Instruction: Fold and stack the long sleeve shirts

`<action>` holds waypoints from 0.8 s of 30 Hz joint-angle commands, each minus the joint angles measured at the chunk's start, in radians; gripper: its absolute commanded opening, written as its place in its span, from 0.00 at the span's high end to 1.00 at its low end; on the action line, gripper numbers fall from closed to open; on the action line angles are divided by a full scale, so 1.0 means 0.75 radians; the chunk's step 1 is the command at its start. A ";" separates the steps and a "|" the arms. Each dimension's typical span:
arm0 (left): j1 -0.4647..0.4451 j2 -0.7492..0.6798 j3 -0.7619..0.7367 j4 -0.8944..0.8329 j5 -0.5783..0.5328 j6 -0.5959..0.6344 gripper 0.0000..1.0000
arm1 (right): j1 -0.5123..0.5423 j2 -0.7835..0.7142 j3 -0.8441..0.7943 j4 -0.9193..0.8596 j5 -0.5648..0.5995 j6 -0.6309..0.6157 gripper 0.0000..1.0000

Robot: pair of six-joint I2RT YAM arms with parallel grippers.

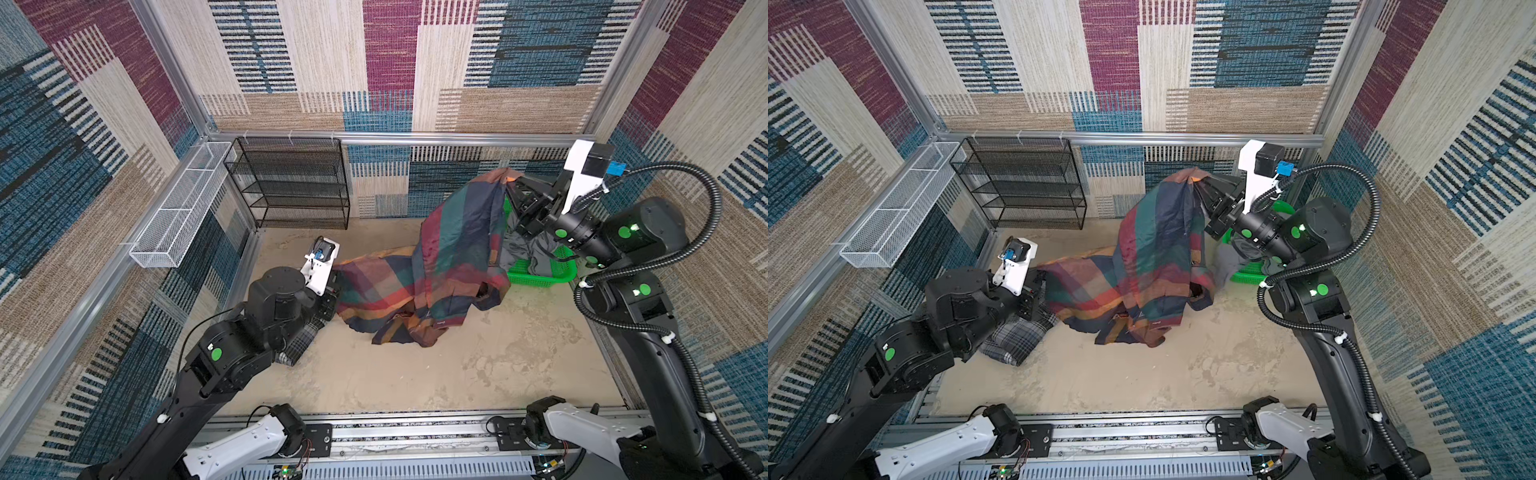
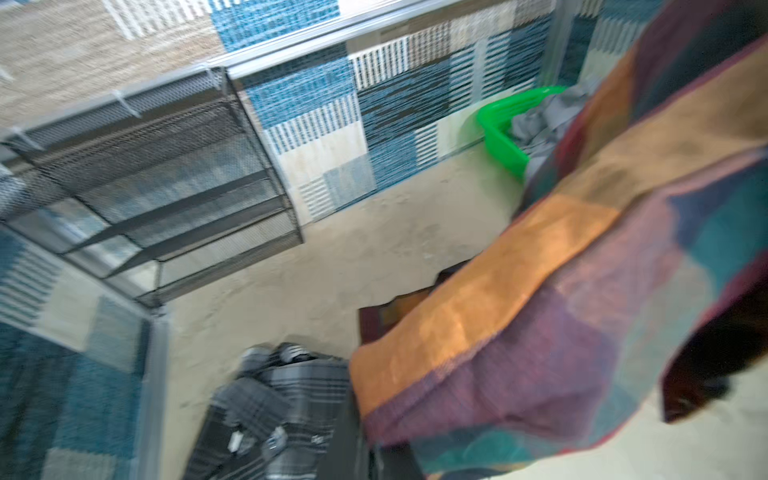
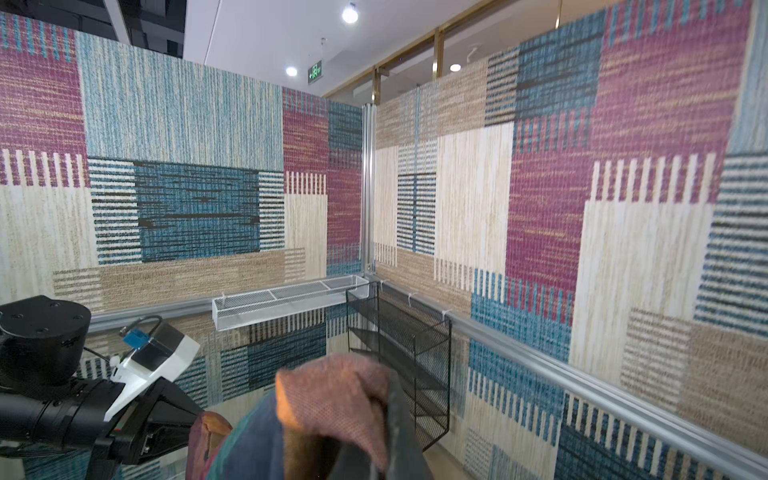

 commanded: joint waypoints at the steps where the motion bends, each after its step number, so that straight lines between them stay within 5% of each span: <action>1: 0.055 0.071 0.114 0.141 -0.172 0.335 1.00 | -0.001 0.022 0.108 0.019 0.088 -0.079 1.00; 6: 0.142 0.213 0.303 0.339 -0.236 0.580 1.00 | 0.000 0.068 0.196 0.001 0.097 -0.089 1.00; 14: 0.170 0.385 0.322 0.896 -0.275 0.940 1.00 | -0.005 0.202 0.218 0.178 0.016 0.003 1.00; 24: 0.333 0.704 0.589 1.331 -0.037 0.983 1.00 | -0.180 0.662 0.691 0.348 -0.116 0.211 1.00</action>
